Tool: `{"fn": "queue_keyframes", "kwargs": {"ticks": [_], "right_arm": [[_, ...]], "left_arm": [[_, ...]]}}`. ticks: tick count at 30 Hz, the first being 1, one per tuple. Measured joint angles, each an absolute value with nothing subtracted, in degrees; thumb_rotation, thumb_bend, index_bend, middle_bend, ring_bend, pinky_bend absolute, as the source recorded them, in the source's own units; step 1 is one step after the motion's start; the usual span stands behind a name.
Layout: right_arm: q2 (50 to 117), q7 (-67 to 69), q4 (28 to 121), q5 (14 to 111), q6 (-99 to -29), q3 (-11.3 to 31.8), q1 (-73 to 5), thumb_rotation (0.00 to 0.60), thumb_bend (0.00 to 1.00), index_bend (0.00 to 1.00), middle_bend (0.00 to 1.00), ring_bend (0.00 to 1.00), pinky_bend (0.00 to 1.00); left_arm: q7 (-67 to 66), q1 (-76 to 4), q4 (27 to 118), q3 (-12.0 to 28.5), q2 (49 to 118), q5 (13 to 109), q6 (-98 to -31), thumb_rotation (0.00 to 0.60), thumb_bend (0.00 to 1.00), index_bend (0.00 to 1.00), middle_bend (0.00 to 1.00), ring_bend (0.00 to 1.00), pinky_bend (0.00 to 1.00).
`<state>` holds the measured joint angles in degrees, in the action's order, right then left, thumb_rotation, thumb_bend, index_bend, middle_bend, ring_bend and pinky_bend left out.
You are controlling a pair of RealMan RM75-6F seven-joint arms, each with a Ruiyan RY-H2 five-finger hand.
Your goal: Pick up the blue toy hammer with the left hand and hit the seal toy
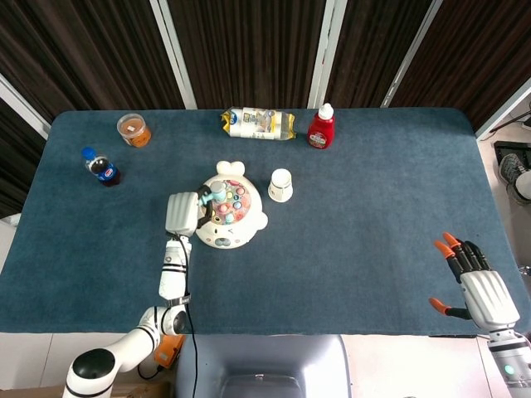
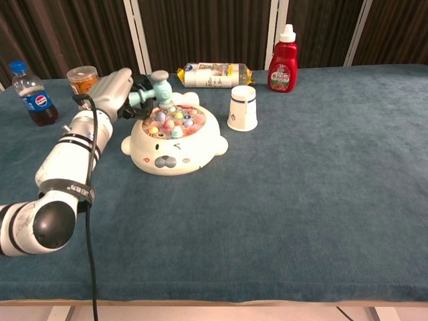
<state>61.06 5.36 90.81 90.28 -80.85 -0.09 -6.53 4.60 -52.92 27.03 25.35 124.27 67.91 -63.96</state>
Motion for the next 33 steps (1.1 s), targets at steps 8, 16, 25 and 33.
{"fn": "queue_keyframes", "kwargs": {"ticks": [8,16,25,33], "right_arm": [[61.09,5.33,90.84,90.17,-80.67,-0.09,-6.59,0.600,0.27,0.00,0.00,0.00,0.00],[61.14,5.24,90.79,89.87,-80.40,-0.01,-6.69,0.600,0.27,0.00,0.00,0.00,0.00],[61.09,5.41,90.78,89.70,-80.57,0.08,-6.60,0.600,0.27,0.00,0.00,0.00,0.00],[60.97,5.60,90.82,89.78,-80.75,0.05,-6.51,0.600,0.27,0.00,0.00,0.00,0.00]], "left_arm": [[4.08,-54.15,25.41,26.36,123.24,66.62,-62.50,0.600,0.84,0.60,0.97,0.86,1.00],[4.00,-53.73,22.97,25.12,124.33,66.33,-60.59,0.600,0.84,0.60,0.97,0.86,1.00],[3.86,-54.05,20.72,24.46,125.65,66.25,-59.24,0.600,0.83,0.60,0.97,0.86,1.00],[3.64,-53.89,19.34,23.53,126.60,66.54,-58.50,0.600,0.83,0.60,0.97,0.86,1.00]]}}
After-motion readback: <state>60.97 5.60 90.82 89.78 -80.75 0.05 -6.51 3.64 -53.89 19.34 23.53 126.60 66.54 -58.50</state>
